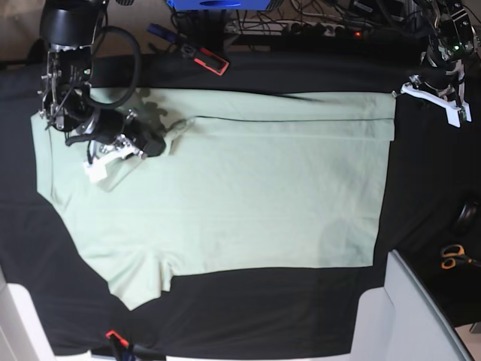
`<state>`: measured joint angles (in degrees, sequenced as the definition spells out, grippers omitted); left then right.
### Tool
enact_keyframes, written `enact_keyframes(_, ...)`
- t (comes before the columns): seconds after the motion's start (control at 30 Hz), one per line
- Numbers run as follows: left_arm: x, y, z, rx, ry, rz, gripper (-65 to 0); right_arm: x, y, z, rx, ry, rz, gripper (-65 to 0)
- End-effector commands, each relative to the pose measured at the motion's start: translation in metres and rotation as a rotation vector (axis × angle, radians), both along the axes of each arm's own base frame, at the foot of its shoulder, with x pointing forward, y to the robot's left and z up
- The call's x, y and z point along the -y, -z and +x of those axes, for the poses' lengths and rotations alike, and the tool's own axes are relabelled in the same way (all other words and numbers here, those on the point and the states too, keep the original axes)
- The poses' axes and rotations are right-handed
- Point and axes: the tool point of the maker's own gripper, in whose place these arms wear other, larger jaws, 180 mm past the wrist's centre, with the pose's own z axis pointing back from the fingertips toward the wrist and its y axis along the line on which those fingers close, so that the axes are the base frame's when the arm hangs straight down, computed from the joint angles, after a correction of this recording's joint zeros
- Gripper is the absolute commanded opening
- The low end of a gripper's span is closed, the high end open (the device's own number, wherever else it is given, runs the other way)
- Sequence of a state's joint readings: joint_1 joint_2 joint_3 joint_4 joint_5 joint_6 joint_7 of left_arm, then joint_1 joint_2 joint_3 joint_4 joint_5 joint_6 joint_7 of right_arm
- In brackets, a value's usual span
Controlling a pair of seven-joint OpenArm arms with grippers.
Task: Fold the T-shirt properly
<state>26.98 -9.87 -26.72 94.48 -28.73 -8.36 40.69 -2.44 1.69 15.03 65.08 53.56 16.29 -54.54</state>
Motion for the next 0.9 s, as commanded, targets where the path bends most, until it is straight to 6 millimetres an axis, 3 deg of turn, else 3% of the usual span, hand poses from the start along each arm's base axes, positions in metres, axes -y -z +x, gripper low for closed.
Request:
enact_keyframes(0.0,-0.007,-0.009,0.004,0.028,0.002,0.023,-65.0,-0.001,-0.015,0.018,0.056,0.008,0.013,-65.0)
enact_keyframes(0.17,-0.007,-0.009,0.003,0.025,0.002,0.023,-65.0,0.001,-0.027,0.042,0.082,0.031,0.012,-64.9)
enact_keyframes(0.27,-0.007,-0.008,0.002,0.023,0.002,0.023,-65.0,0.001,-0.043,0.058,0.124,0.025,0.014,-64.9)
enact_keyframes(0.33,-0.007,-0.008,0.002,0.023,0.002,0.023,-65.0,0.004,-0.056,0.058,0.147,-0.005,0.002,-64.9)
enact_keyframes(0.4,-0.007,-0.008,0.002,0.023,0.002,0.023,-65.0,0.008,-0.059,0.045,0.123,-0.002,-0.011,-64.9)
enact_keyframes(0.53,-0.007,-0.008,0.002,0.023,0.002,0.023,-65.0,0.036,-0.061,0.012,0.073,0.111,-0.048,-64.9)
enact_keyframes(0.67,-0.007,-0.008,0.002,0.023,0.002,0.023,-65.0,0.039,-0.04,-0.031,-0.036,0.165,-0.007,-65.0)
enact_keyframes(0.87,-0.007,-0.009,0.004,0.026,0.002,0.023,-65.0,0.046,-0.023,-0.044,-0.081,0.19,-0.059,-65.0)
